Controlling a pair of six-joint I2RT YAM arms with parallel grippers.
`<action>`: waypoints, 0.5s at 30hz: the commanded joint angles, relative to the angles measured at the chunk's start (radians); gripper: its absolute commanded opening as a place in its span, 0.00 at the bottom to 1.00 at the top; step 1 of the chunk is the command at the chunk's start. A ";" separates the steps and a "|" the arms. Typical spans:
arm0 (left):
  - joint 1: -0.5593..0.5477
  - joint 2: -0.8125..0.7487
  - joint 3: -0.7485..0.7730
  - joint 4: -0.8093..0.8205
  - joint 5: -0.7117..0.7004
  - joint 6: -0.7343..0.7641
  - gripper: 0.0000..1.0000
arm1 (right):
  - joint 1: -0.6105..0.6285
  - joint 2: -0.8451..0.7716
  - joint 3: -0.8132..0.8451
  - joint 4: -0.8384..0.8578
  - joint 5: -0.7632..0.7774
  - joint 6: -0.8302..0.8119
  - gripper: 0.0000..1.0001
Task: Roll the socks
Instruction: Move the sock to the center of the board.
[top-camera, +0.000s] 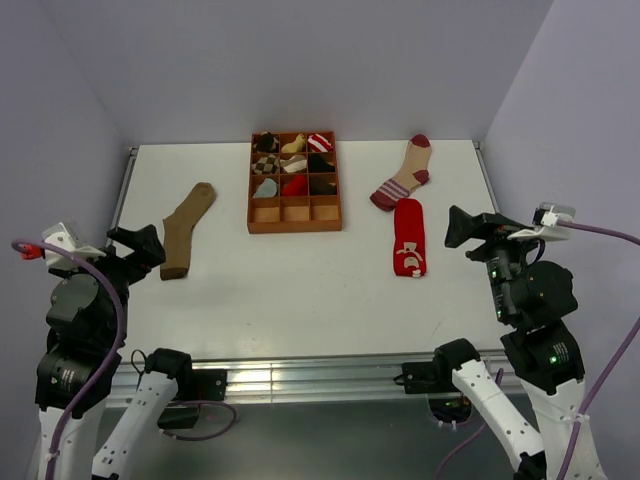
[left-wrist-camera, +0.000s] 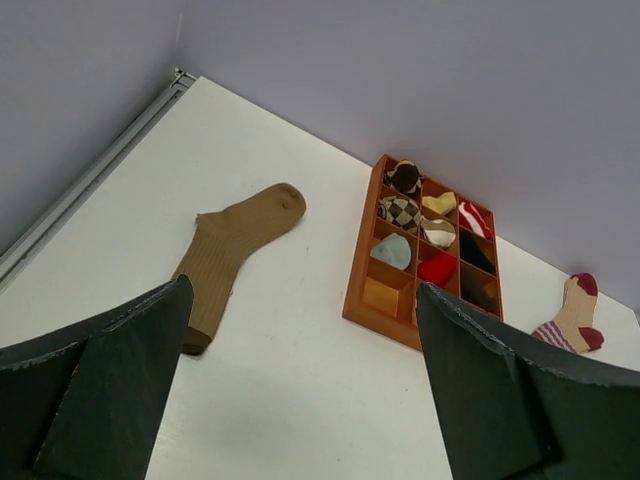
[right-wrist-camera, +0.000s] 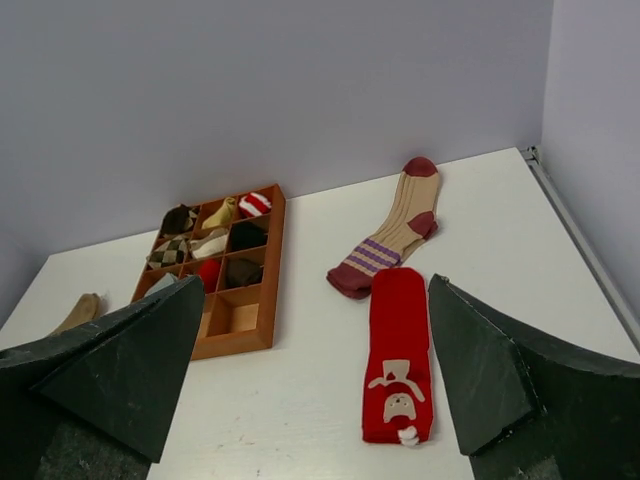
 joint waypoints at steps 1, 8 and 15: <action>-0.003 0.003 -0.004 0.017 0.026 -0.011 1.00 | -0.003 0.016 0.002 0.011 0.016 0.017 1.00; -0.003 0.035 -0.041 0.005 0.090 -0.034 0.99 | -0.003 0.104 0.028 -0.087 0.004 0.080 1.00; -0.003 0.098 -0.113 0.020 0.095 -0.071 0.99 | -0.003 0.332 -0.042 -0.153 0.030 0.247 1.00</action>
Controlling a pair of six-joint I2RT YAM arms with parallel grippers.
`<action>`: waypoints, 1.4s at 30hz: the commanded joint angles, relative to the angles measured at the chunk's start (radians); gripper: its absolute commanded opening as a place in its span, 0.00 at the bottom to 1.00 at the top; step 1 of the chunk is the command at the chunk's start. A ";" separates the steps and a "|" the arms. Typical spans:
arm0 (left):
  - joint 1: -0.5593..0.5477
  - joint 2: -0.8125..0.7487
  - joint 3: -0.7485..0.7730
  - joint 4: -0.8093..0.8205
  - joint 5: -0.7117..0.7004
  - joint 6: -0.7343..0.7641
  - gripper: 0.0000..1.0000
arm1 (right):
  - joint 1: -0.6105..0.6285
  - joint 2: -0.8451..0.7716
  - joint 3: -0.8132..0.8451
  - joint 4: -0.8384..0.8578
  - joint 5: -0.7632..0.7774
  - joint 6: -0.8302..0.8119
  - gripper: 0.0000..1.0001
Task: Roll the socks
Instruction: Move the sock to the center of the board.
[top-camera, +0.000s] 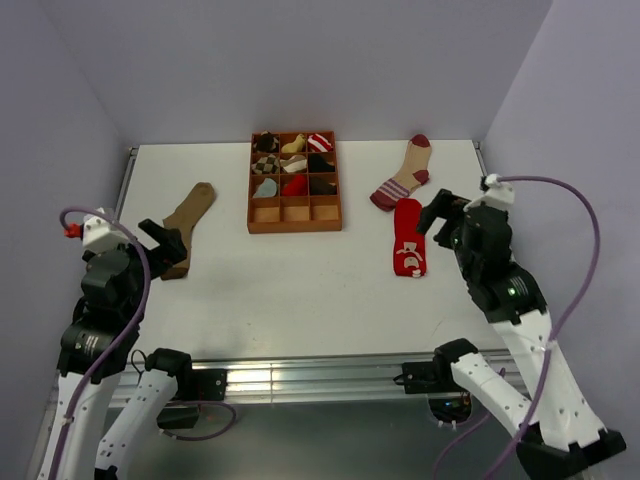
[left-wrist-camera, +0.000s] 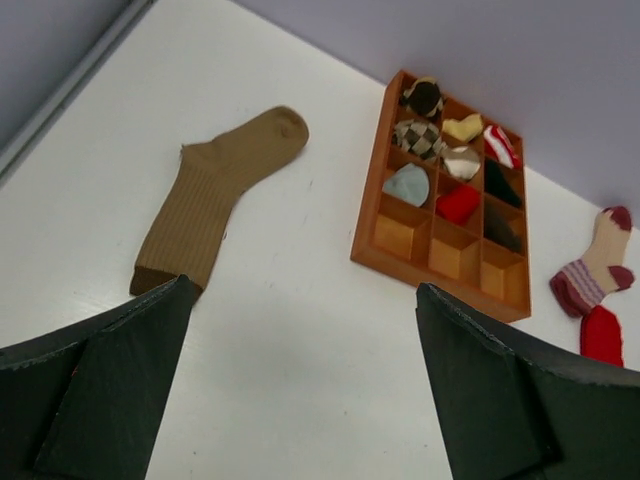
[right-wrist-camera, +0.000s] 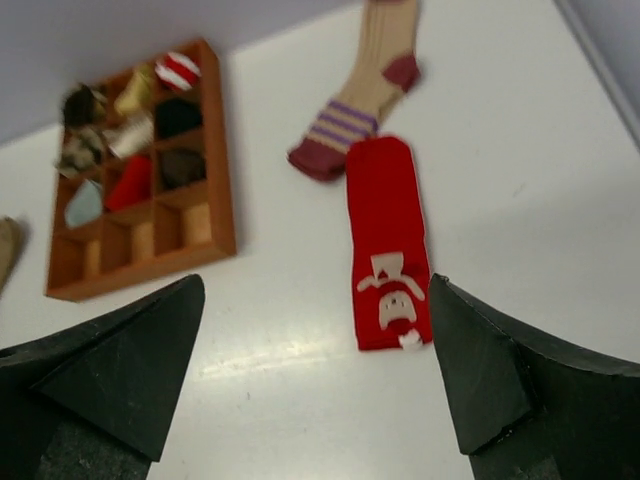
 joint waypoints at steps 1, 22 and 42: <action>-0.003 0.035 -0.032 0.023 0.022 -0.031 0.99 | -0.003 0.128 -0.029 -0.053 -0.004 0.110 1.00; -0.003 0.082 -0.162 0.182 0.147 -0.011 0.99 | -0.074 0.898 -0.024 0.011 -0.082 0.391 0.38; -0.003 0.029 -0.121 0.116 0.162 0.045 0.99 | 0.355 0.952 -0.080 0.129 -0.317 0.833 0.41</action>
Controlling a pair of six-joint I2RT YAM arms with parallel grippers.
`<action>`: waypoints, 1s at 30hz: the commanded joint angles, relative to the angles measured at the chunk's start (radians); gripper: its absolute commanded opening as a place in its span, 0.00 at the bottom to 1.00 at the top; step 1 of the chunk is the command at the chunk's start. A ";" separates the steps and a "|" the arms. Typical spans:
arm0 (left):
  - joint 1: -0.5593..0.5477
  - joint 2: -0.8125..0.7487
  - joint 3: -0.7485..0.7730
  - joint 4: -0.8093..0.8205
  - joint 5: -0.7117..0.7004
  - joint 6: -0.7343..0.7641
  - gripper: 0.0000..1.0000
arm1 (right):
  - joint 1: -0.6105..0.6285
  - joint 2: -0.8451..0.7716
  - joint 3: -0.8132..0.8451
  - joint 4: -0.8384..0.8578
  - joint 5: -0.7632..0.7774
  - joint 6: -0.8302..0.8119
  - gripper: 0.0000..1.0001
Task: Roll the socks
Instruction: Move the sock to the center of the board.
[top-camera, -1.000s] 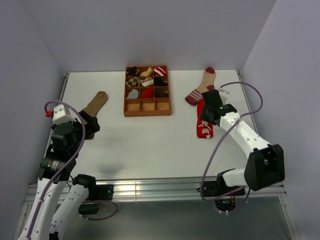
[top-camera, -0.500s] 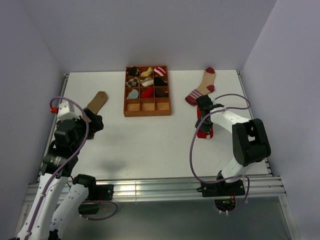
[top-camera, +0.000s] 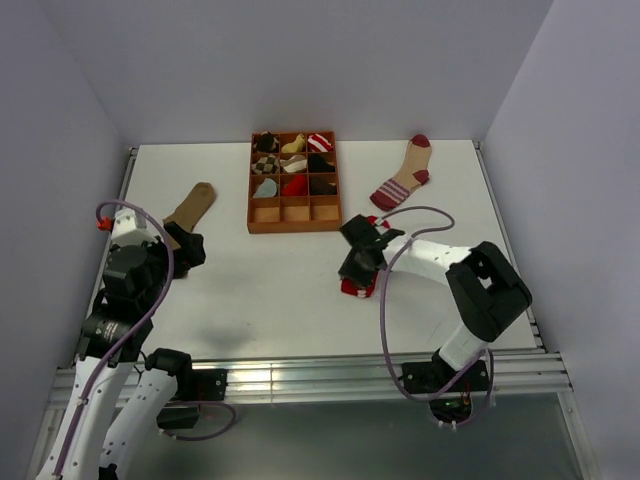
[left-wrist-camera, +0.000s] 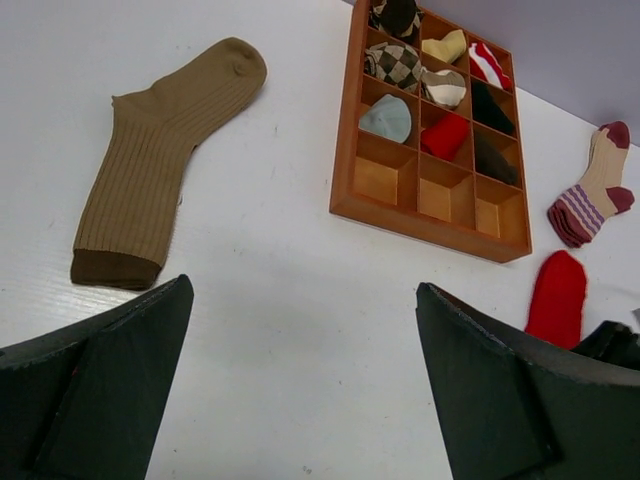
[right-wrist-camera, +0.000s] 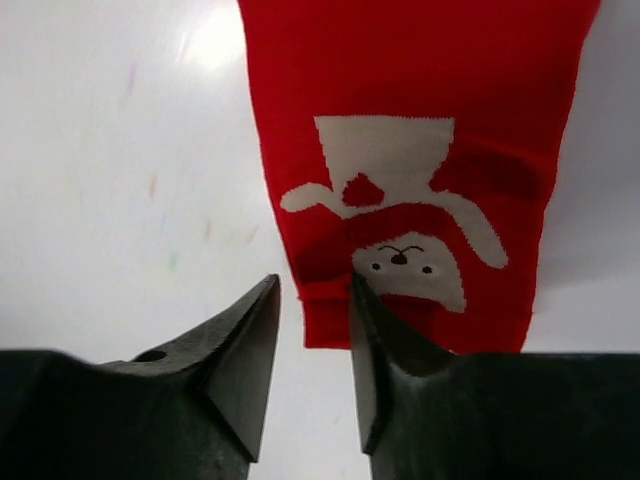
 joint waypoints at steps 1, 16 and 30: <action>-0.003 -0.029 0.048 -0.002 0.011 0.027 0.99 | 0.156 0.015 0.064 -0.004 -0.030 0.111 0.43; -0.003 -0.029 0.066 -0.007 0.068 0.021 0.99 | 0.272 0.030 0.207 -0.158 0.291 -0.573 0.37; -0.003 0.019 0.043 0.047 0.108 -0.017 0.99 | 0.365 0.211 0.270 -0.067 0.085 -0.464 0.31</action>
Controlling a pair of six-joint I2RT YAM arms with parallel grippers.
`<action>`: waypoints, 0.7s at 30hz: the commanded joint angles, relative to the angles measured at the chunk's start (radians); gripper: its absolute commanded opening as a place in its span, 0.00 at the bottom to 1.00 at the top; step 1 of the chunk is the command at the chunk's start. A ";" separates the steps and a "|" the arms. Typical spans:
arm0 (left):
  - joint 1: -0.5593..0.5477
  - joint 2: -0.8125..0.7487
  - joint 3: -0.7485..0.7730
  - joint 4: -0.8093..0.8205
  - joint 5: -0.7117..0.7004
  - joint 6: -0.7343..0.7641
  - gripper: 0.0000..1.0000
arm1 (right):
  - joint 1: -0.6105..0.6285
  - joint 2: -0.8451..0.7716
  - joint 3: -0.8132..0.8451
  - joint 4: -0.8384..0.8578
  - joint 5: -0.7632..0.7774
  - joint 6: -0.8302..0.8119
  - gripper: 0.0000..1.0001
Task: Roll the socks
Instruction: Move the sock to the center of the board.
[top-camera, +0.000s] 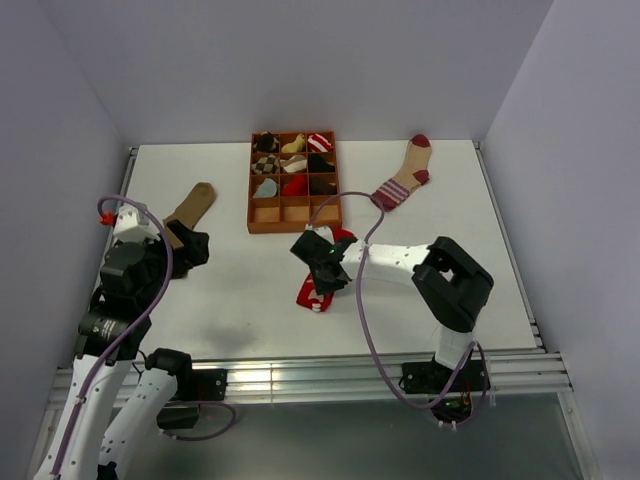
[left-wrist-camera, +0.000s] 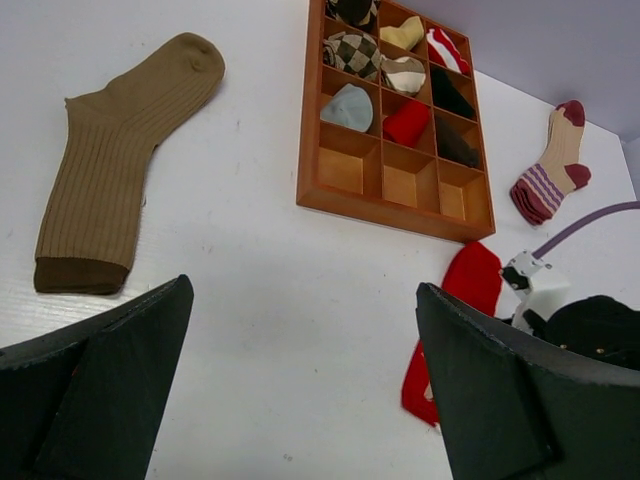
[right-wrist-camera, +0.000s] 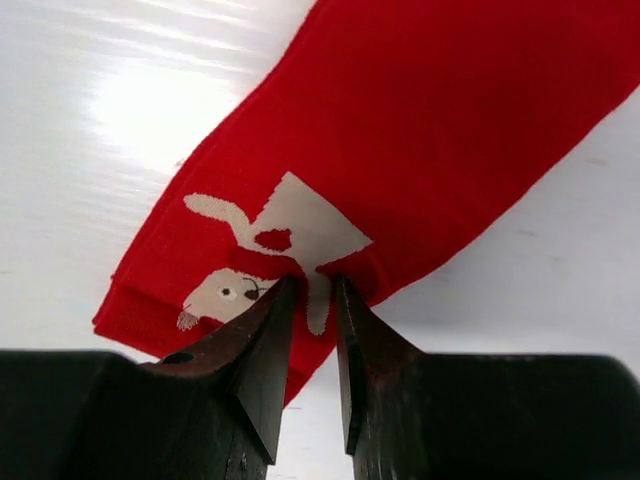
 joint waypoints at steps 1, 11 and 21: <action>-0.003 0.021 0.006 0.059 0.022 -0.026 0.99 | 0.049 0.068 0.085 0.018 -0.057 0.061 0.31; -0.003 0.066 0.004 0.084 -0.004 -0.064 1.00 | 0.121 -0.072 0.059 0.121 -0.058 -0.110 0.49; -0.003 0.061 -0.027 0.090 0.013 -0.080 0.99 | 0.168 -0.208 -0.104 0.238 -0.055 -0.369 0.66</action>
